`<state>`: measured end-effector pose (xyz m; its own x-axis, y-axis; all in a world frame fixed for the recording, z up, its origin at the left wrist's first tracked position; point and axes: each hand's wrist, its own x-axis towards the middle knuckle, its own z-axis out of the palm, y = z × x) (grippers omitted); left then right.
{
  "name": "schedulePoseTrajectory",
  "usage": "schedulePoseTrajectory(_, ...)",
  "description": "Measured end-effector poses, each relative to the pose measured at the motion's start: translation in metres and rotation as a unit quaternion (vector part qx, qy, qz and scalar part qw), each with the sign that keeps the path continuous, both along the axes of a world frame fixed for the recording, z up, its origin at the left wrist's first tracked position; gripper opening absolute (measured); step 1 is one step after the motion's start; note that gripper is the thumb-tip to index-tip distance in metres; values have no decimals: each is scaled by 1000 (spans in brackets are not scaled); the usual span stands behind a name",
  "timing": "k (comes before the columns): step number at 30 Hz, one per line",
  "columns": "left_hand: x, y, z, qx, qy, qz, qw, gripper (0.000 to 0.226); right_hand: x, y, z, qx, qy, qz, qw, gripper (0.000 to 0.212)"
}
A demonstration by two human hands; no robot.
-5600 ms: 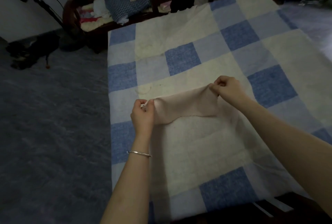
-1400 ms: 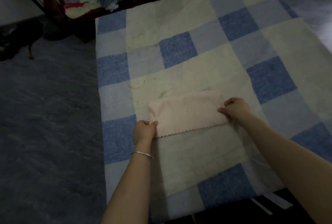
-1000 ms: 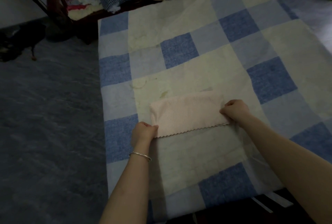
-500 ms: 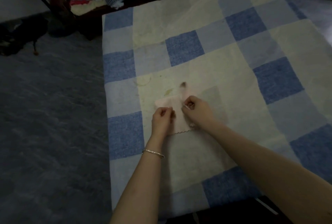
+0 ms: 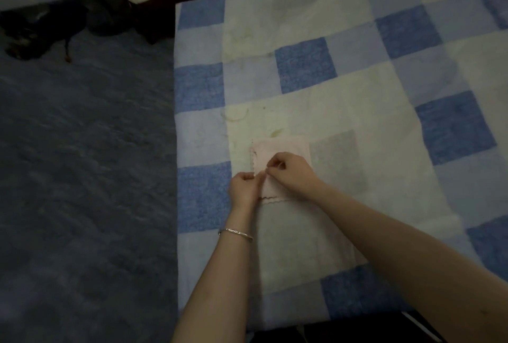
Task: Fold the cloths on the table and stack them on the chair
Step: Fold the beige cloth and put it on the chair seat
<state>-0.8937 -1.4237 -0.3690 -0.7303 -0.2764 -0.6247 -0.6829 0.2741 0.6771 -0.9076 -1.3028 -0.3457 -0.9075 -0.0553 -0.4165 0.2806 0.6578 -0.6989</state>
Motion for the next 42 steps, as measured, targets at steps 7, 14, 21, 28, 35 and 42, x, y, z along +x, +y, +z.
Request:
schedulePoseTrajectory(7,13,-10,-5,-53,-19,-16,998,14,-25,19,-11,109,59,-37,992,24)
schedulePoseTrajectory(14,12,-11,-2,-92,-9,-45,995,26,-34,24,-11,191,57,-19,980,40)
schedulePoseTrajectory(21,11,-8,0,-143,-2,-70,987,19,-39,29,-13,149,-16,-69,986,41)
schedulePoseTrajectory(28,13,-3,6,-135,13,-63,989,28,-30,48,-7,76,-22,-179,981,33)
schedulePoseTrajectory(35,14,14,12,-118,14,-81,990,34,14,85,-8,124,-48,-279,951,25)
schedulePoseTrajectory(42,23,38,12,-135,1,-122,983,37,41,108,2,130,-121,-253,951,49)
